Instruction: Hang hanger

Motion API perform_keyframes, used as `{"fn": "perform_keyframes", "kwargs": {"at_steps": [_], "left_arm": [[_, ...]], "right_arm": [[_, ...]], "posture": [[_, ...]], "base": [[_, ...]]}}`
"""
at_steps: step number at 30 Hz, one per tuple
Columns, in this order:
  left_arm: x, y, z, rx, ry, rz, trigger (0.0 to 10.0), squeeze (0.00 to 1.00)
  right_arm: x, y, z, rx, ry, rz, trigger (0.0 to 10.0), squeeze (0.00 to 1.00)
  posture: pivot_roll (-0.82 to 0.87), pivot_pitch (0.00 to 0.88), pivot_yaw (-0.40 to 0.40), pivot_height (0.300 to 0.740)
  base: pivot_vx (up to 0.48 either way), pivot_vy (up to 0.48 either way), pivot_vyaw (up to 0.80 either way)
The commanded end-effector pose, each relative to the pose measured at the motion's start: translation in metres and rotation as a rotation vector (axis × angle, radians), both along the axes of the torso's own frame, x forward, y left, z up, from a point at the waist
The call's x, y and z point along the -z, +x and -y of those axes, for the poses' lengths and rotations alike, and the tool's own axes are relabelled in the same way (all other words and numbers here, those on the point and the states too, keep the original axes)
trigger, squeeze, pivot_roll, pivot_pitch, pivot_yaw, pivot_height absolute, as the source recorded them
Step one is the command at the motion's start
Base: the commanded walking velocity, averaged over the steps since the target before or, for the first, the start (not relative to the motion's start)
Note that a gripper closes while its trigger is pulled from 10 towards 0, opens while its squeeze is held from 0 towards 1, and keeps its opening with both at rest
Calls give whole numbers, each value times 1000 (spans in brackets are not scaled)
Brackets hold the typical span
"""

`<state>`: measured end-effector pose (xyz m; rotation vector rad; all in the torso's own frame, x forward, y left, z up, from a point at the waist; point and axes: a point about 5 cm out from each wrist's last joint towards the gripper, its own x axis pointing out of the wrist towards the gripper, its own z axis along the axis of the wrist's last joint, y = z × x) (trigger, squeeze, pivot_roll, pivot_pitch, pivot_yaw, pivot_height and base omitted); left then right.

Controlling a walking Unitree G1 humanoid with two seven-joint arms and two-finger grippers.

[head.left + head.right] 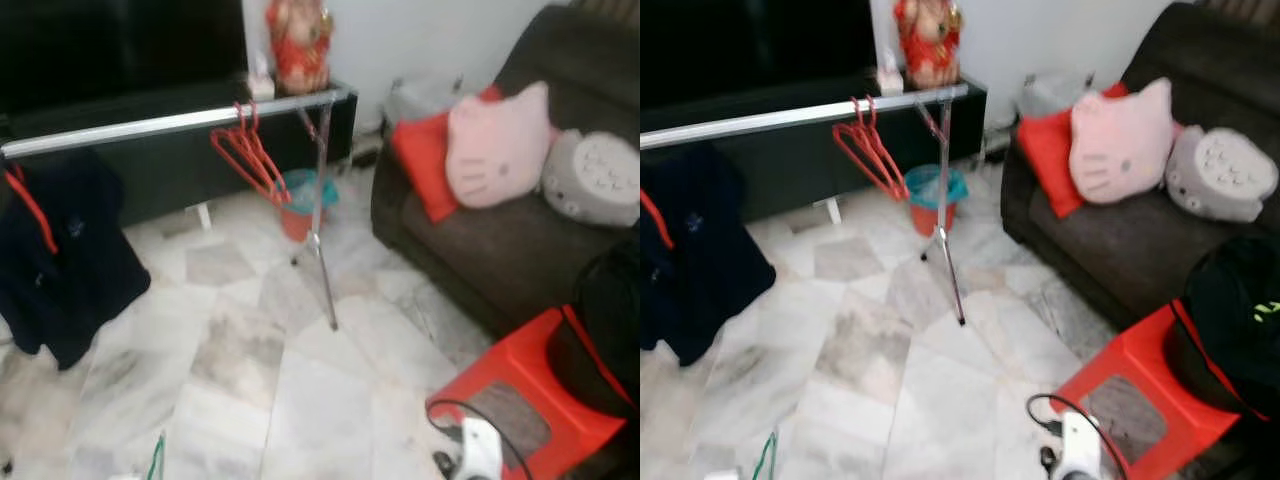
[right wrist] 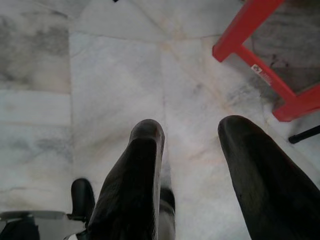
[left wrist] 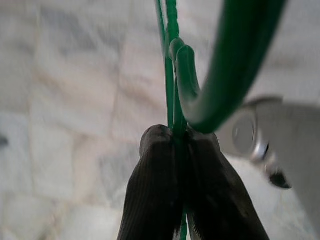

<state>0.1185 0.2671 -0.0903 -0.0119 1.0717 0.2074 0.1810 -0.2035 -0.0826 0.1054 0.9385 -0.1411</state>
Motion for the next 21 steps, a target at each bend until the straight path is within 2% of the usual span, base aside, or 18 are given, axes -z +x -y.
{"fn": "perform_keyframes", "kwargs": {"at_steps": [1,21], "left_arm": [[1,1,3,12,-8,1,10000,0],[0,2,4,6,-12,5,10000,0]], "right_arm": [[2,-9,11,21,-28,-17,10000,0],[1,-7,11,10,-22,-21,10000,0]], "posture": [[62,0,-23,740],[65,0,-39,740]], "base": [[334,0,794],[333,0,800]]}}
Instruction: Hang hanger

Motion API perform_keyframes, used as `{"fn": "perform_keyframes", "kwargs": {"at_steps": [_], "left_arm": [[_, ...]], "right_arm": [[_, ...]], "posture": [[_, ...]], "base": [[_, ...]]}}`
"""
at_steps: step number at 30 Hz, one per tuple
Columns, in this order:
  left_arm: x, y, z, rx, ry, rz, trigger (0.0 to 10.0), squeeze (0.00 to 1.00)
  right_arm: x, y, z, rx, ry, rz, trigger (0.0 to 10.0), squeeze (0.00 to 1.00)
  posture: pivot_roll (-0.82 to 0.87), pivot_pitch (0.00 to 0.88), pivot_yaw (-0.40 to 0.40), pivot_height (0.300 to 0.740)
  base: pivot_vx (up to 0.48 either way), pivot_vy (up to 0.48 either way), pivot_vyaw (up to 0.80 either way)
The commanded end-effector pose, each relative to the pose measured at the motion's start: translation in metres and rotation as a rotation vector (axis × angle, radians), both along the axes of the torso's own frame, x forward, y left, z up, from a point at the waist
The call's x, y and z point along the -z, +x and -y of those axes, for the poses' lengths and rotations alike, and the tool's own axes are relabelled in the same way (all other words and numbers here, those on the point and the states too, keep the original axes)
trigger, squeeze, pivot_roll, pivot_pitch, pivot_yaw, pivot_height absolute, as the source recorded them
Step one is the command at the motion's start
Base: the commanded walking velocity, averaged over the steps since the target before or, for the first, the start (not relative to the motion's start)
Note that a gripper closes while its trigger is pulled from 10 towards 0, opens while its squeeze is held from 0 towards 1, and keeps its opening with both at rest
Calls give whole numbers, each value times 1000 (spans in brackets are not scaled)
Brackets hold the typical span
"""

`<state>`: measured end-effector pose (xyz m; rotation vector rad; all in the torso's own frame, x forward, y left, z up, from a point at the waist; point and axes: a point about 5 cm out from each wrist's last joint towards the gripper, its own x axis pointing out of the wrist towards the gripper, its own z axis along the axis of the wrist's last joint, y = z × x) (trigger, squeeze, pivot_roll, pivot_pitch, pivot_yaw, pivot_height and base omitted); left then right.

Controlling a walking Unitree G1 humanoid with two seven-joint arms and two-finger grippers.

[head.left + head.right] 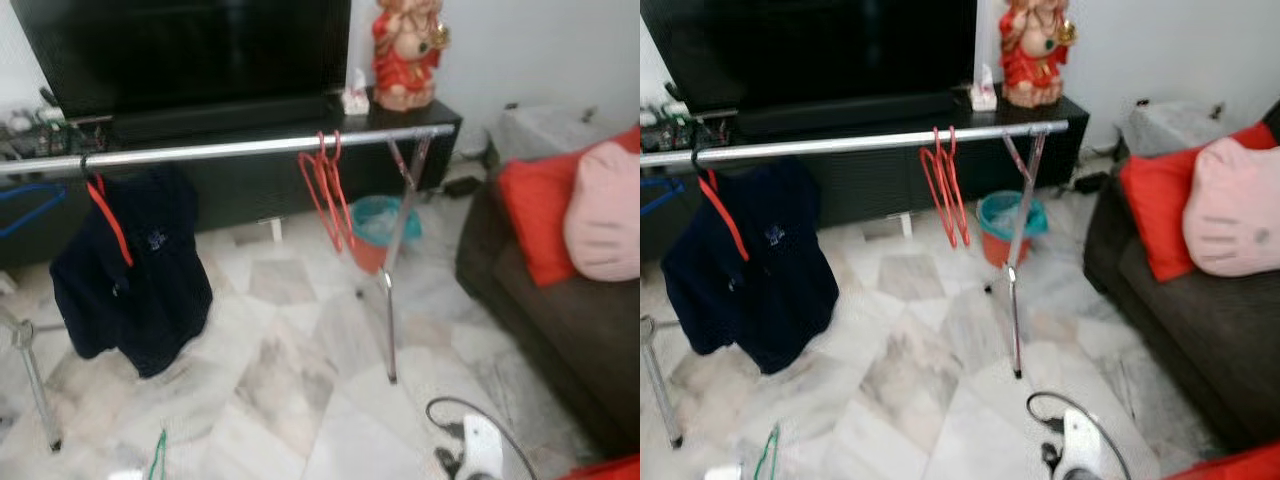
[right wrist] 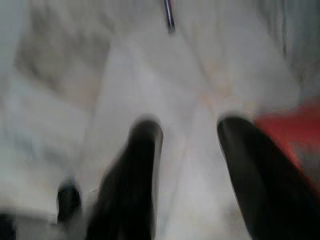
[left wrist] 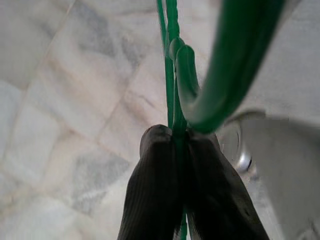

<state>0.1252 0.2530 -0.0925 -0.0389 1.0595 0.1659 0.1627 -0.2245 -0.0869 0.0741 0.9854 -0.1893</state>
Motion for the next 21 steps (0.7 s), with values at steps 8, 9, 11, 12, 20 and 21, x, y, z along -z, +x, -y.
{"fn": "perform_keyframes", "kwargs": {"at_steps": [8,9,11,12,20,21], "left_arm": [[-2,-3,-10,-29,23,-5,10000,0],[-2,-3,-10,-30,22,-5,10000,0],[-2,-3,-10,-32,21,-5,10000,0],[-2,-3,-10,-33,21,-5,10000,0],[-1,-2,-8,-24,29,-10,10000,0],[-1,-2,-8,-24,29,-10,10000,0]], "right_arm": [[-4,13,-9,-37,24,30,10000,0],[-4,13,-9,-37,24,29,10000,0],[-4,13,-8,-33,22,25,10000,0],[-4,13,-8,-33,21,24,10000,0],[-4,13,-5,-23,21,17,10000,0],[-4,13,-5,-23,21,17,10000,0]], "posture": [[65,0,-53,740],[65,0,-55,740],[65,0,-57,740],[64,0,-58,740],[60,0,-67,740],[60,0,-67,740]], "base": [[333,0,800],[334,0,800],[334,0,800],[337,0,800],[120,0,56],[0,0,0]]}}
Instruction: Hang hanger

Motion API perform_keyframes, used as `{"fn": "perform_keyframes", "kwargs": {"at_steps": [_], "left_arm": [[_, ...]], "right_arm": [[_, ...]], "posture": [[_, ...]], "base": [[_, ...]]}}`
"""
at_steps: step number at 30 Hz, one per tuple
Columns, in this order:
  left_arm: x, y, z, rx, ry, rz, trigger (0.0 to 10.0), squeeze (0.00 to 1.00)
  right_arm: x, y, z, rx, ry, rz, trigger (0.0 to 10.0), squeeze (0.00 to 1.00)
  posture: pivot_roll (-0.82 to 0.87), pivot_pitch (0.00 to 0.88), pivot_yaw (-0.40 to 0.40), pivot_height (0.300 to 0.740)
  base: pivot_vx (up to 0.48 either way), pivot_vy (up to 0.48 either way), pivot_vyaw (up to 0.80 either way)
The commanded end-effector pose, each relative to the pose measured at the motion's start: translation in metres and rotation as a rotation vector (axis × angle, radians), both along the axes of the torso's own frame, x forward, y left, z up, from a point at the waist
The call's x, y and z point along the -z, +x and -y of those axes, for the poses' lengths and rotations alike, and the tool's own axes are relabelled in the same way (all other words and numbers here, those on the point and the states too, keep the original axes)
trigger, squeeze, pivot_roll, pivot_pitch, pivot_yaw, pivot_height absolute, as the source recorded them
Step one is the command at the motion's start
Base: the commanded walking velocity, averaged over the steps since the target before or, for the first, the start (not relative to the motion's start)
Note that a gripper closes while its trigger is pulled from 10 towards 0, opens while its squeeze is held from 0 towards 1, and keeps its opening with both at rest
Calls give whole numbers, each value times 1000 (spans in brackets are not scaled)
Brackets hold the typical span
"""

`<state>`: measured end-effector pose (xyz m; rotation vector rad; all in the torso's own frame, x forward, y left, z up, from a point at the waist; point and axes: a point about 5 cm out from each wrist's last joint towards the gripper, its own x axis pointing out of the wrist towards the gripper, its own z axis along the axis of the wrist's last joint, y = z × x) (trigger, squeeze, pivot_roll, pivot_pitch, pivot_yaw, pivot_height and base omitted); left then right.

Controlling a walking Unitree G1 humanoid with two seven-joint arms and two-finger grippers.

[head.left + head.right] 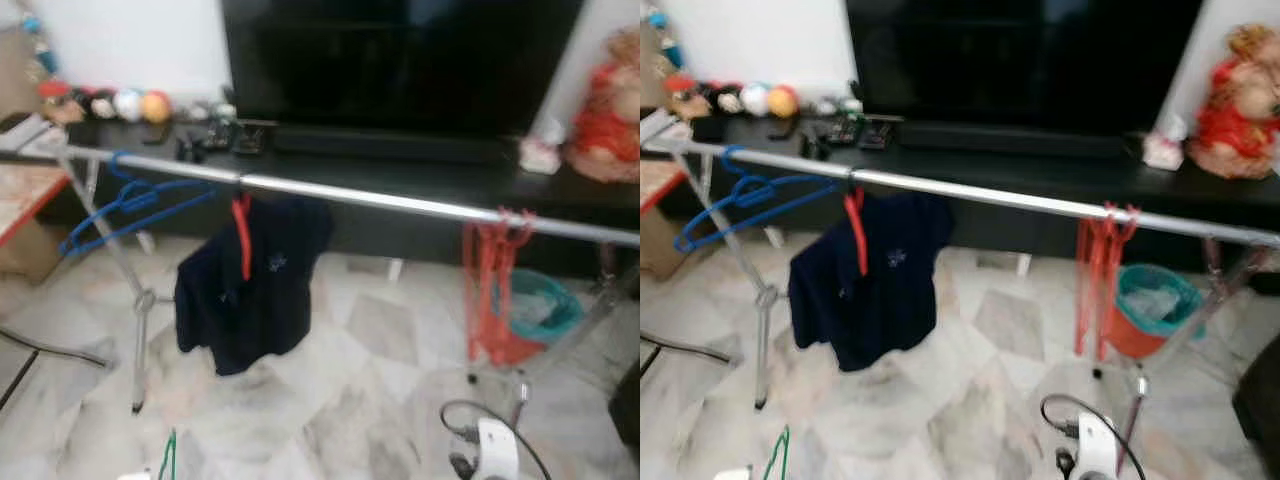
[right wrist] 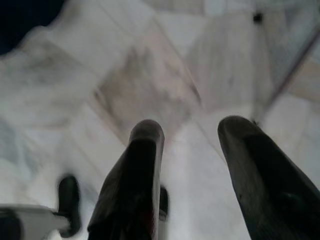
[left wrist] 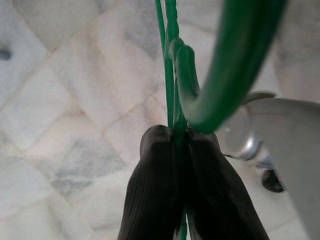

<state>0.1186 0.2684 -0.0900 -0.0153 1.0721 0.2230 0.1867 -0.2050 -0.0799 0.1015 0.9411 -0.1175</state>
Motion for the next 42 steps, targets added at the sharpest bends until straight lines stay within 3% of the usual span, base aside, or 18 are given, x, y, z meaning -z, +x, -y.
{"fn": "perform_keyframes", "kwargs": {"at_steps": [1,14,24,32,42], "left_arm": [[1,4,8,7,-20,10,10000,0],[1,3,7,7,-16,4,10000,0],[-7,3,-16,80,74,-20,10000,0],[-11,6,-23,113,105,-17,10000,0],[-12,23,-11,162,82,16,10000,0]], "right_arm": [[3,-12,15,29,-30,-34,10000,0],[3,-13,15,33,-36,-39,10000,0],[8,-12,-11,77,15,-40,10000,0],[9,-11,-22,66,26,-49,10000,0],[1,3,-10,75,-15,-32,10000,0]], "posture": [[61,0,-70,740],[69,0,-61,740],[32,0,57,740],[-44,0,82,740],[-51,0,68,740]], "base": [[0,0,0],[0,0,0],[0,0,0],[0,0,0],[0,0,0]]}}
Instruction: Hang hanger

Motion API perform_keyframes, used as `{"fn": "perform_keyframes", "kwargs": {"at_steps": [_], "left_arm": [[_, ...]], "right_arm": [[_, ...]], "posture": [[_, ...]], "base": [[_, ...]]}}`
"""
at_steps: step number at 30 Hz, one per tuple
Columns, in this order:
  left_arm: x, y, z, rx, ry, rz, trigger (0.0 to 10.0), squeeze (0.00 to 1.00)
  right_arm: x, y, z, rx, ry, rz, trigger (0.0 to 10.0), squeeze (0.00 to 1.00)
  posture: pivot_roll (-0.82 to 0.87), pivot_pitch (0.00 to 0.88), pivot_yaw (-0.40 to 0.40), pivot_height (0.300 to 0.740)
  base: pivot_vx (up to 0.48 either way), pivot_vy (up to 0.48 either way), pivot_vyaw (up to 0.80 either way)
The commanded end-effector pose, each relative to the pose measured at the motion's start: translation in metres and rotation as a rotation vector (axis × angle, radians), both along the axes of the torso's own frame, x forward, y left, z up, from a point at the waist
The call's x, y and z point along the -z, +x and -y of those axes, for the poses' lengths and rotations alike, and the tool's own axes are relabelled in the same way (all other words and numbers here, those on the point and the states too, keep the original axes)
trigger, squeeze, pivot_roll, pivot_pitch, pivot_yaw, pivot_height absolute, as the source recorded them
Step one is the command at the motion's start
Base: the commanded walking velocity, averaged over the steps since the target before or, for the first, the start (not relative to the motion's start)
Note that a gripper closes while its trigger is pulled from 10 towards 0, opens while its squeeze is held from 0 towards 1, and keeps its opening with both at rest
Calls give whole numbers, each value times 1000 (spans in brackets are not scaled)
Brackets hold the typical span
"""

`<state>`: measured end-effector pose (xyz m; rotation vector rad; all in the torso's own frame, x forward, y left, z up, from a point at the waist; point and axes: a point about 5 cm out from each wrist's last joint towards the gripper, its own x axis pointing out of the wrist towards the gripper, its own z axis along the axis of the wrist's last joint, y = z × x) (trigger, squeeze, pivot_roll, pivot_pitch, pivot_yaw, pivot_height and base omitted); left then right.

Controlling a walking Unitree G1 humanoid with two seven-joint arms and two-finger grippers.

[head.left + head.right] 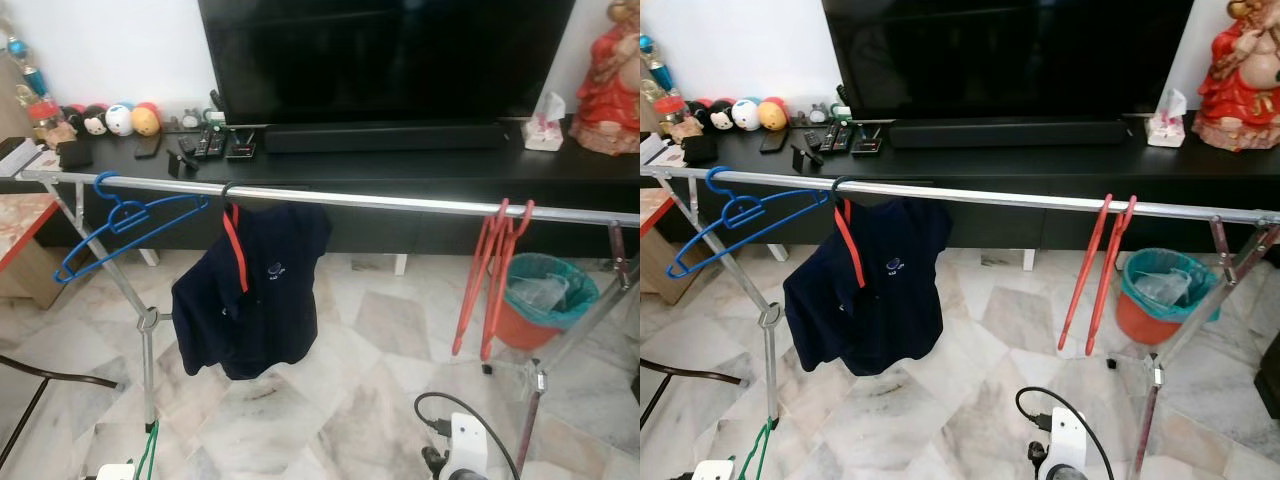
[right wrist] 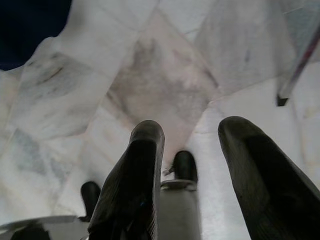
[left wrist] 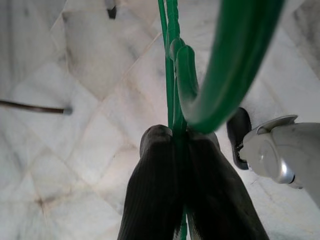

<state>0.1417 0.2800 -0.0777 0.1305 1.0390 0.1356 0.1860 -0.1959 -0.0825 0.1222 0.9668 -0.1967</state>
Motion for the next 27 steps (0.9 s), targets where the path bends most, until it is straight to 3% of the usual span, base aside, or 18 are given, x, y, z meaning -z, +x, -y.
{"fn": "perform_keyframes", "kwargs": {"at_steps": [1,4,11,20,27], "left_arm": [[0,2,2,29,2,-5,10000,0],[-1,7,6,27,-4,5,10000,0],[-1,10,8,3,-12,12,10000,0],[5,4,16,-47,-42,12,10000,0],[9,-4,18,-82,-54,1,10000,0]], "right_arm": [[-2,5,0,14,-1,3,10000,0],[-5,9,3,83,8,21,10000,0],[-7,13,5,39,-1,13,10000,0],[-6,7,17,-10,-33,-11,10000,0],[-3,-1,22,-34,-30,-44,10000,0]], "posture": [[-49,0,72,740],[-48,0,70,740],[-28,0,43,740],[67,0,-51,740],[87,0,-65,740]], "base": [[0,0,0],[0,0,0],[0,0,0],[0,0,0],[0,0,0]]}}
